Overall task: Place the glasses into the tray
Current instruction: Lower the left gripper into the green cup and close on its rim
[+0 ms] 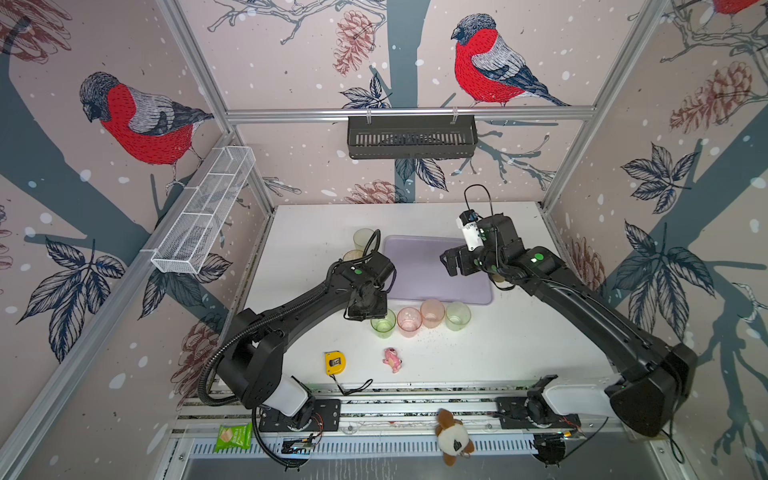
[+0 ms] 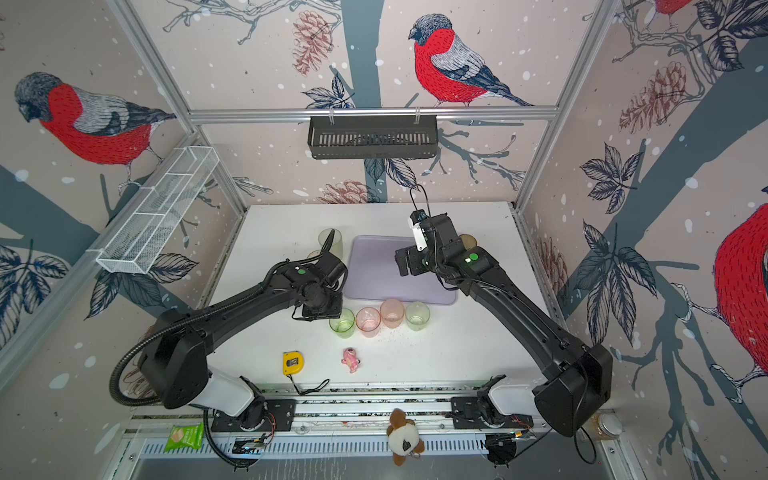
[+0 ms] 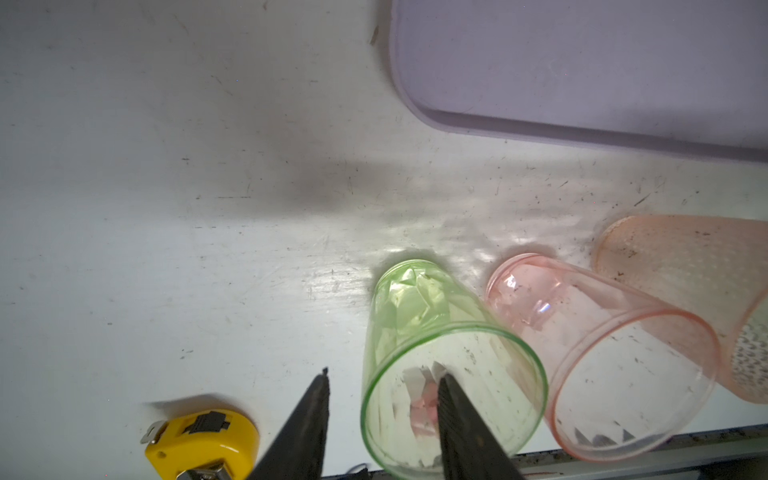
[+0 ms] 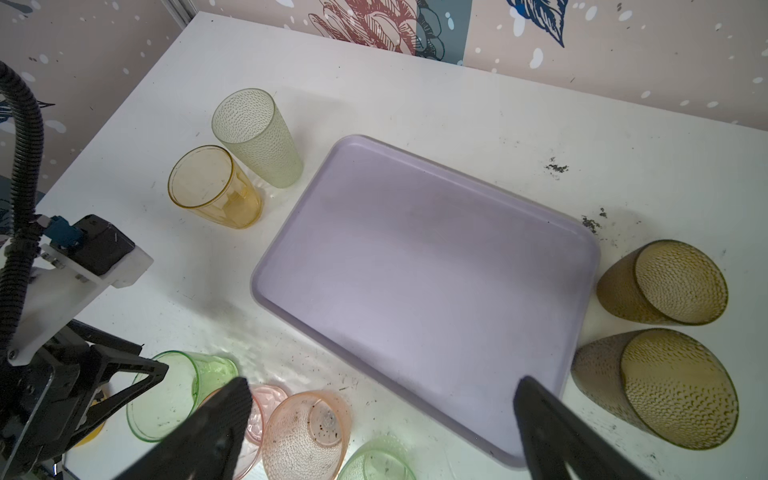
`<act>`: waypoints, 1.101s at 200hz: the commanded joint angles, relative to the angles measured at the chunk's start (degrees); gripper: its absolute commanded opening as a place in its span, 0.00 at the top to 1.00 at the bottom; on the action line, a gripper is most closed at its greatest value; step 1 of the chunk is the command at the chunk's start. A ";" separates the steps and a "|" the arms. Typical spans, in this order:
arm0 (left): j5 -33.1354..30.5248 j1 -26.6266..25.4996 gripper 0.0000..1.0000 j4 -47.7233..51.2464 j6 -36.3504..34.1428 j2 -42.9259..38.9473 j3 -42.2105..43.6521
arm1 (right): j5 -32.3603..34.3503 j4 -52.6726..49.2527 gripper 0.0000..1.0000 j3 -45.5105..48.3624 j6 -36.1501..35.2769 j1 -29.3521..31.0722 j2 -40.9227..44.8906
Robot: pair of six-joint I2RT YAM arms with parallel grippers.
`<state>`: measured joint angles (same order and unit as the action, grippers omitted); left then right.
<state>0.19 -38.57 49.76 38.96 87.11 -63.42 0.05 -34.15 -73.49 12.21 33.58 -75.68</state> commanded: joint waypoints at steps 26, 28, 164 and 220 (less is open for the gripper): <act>-2.16 -0.54 0.60 0.60 -0.46 0.82 0.56 | 0.30 1.10 0.00 0.08 0.46 -0.09 0.27; -2.20 -0.54 0.60 0.60 -0.42 0.90 0.53 | 0.30 1.10 0.00 0.06 0.45 -0.09 0.23; -3.88 -1.25 0.81 0.96 -0.64 2.63 0.09 | 1.08 1.36 0.00 -0.07 0.01 -0.51 0.40; -4.54 -1.25 0.86 1.67 -0.73 2.44 0.13 | 1.08 1.46 0.00 -0.07 0.04 -0.63 0.54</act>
<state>-2.76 -39.77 49.87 38.50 89.69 -63.02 0.56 -33.76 -73.43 12.19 32.99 -75.44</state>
